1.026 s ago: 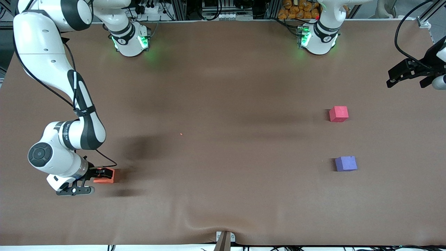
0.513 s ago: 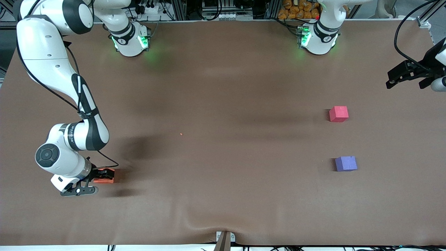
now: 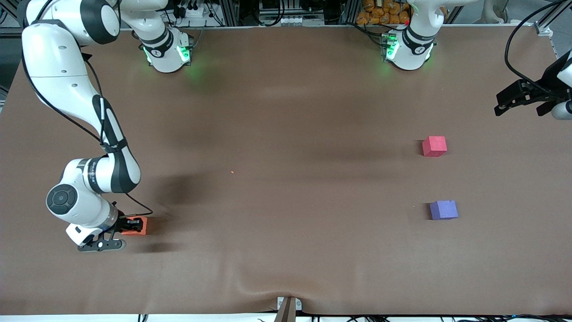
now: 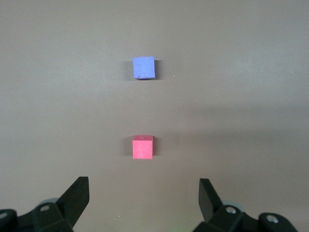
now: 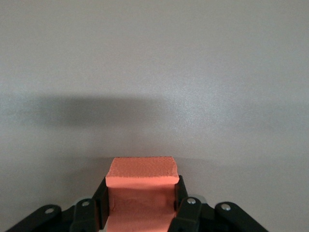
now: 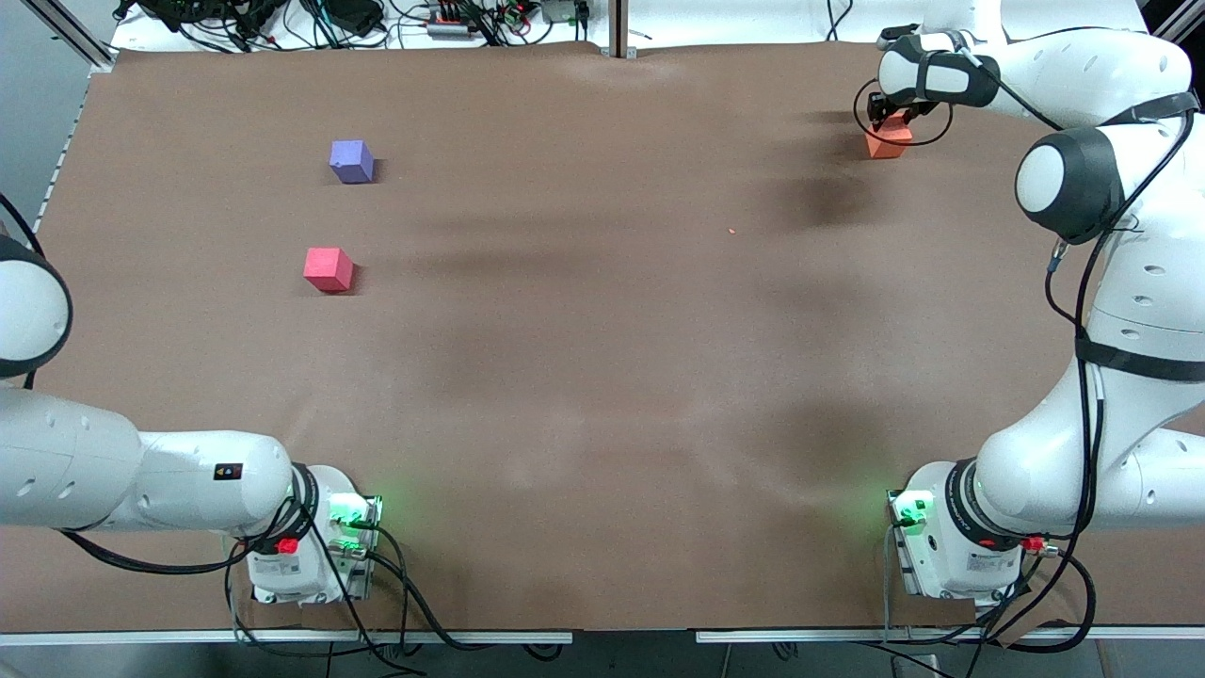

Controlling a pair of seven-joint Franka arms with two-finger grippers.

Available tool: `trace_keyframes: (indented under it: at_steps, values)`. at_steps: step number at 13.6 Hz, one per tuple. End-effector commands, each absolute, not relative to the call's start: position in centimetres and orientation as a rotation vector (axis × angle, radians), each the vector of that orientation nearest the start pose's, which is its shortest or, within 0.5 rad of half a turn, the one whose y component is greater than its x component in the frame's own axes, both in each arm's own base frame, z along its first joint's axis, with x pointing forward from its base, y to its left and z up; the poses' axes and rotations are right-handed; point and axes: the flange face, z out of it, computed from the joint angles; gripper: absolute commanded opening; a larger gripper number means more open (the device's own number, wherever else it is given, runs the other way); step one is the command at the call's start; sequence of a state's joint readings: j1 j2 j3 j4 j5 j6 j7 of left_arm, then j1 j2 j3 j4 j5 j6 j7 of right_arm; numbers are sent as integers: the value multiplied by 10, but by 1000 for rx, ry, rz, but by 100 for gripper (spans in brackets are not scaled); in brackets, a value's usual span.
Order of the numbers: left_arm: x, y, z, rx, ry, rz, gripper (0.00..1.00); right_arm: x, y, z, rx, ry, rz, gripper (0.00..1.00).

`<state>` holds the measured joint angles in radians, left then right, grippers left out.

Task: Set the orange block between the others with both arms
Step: 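Close the right gripper on the orange cube and lift it, then carry the orange cube with the right gripper toward the table middle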

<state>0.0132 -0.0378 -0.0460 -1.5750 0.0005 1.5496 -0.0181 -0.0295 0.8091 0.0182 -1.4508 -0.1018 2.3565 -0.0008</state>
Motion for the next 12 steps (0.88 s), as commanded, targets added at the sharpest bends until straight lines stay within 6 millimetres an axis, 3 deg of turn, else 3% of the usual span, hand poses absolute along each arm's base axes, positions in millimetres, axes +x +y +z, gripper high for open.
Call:
trace_keyframes:
  at_steps: [1,3,5,8,12]
  values:
    - [542,-20,646,-3134,9,-44,100,722,0,216,-3203,-14,-48,1]
    - [543,-23,644,-3131,16,-41,100,721,21,245,-3188,-40,87,0]
    - [544,-22,643,-3127,16,-37,100,717,54,264,-3160,-23,195,0]
    - [546,-22,641,-3130,14,-37,100,708,128,284,-3102,77,259,0]
    - [551,-23,637,-3129,17,-51,100,676,250,288,-3098,129,265,0]
